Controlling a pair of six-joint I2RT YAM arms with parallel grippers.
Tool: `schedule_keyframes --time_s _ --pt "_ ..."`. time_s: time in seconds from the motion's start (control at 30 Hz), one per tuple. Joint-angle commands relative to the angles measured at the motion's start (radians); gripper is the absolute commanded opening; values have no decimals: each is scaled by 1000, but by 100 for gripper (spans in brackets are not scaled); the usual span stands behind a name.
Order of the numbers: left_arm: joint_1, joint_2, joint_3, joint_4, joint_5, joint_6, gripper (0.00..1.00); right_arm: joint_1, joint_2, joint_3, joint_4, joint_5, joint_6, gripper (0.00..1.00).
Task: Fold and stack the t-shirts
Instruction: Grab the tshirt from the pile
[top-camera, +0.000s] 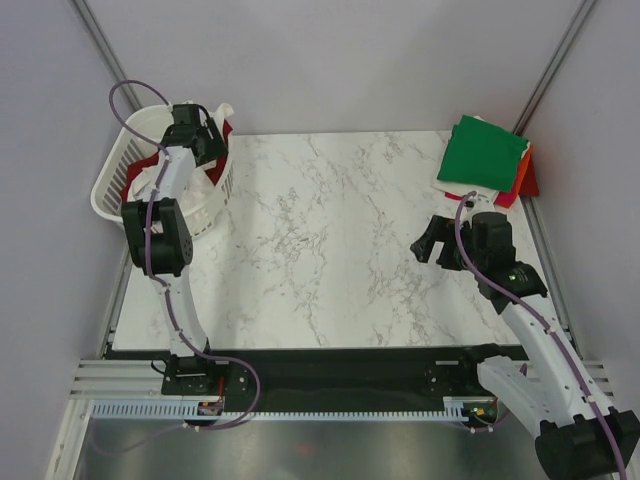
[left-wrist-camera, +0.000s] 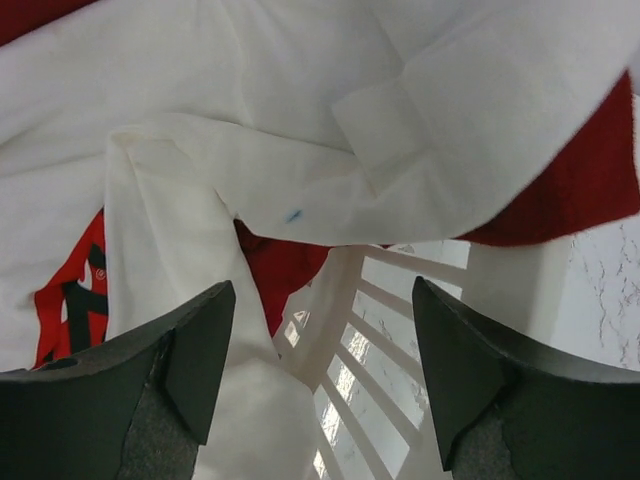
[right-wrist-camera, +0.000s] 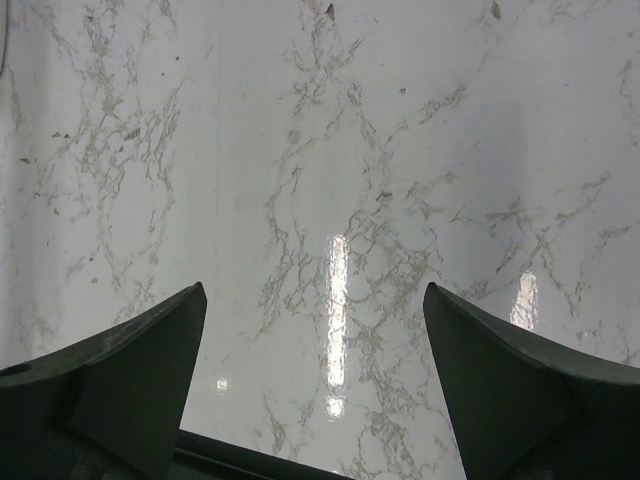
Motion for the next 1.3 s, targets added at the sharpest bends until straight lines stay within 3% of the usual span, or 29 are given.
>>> schedule_keyframes --time_s 0.0,0.2,0.3,0.33,0.47,0.8,0.9,0.97,1.03,1.17,1.2,1.27 --pt "3 61 81 35 56 -34 79 6 15 -2 13 11 -18 98" --pt "11 116 147 37 55 -42 73 8 26 -7 19 18 -18 98" --pt "15 97 152 41 43 -39 62 6 32 -10 27 20 -16 98" --pt "15 90 154 47 38 -34 55 6 32 -12 27 18 -16 98" --pt "20 72 158 52 20 -3 2 6 36 -15 33 12 -16 98" --pt "26 -86 173 51 -17 27 2 6 35 -18 38 12 -13 98" --pt "17 -173 232 51 41 -11 2 6 33 -19 42 11 -13 98" --pt "-9 -215 338 51 163 -16 2 6 32 -22 47 12 -13 98" --pt "-110 -242 428 49 225 16 2 8 29 -22 48 17 -12 98" --pt "-357 -304 690 61 205 191 2 6 9 -19 42 47 -10 98" --pt "-417 -327 713 67 208 188 2 8 -3 -19 39 58 -7 98" --pt "-432 -371 689 109 257 114 3 6 -19 -13 21 116 5 98"
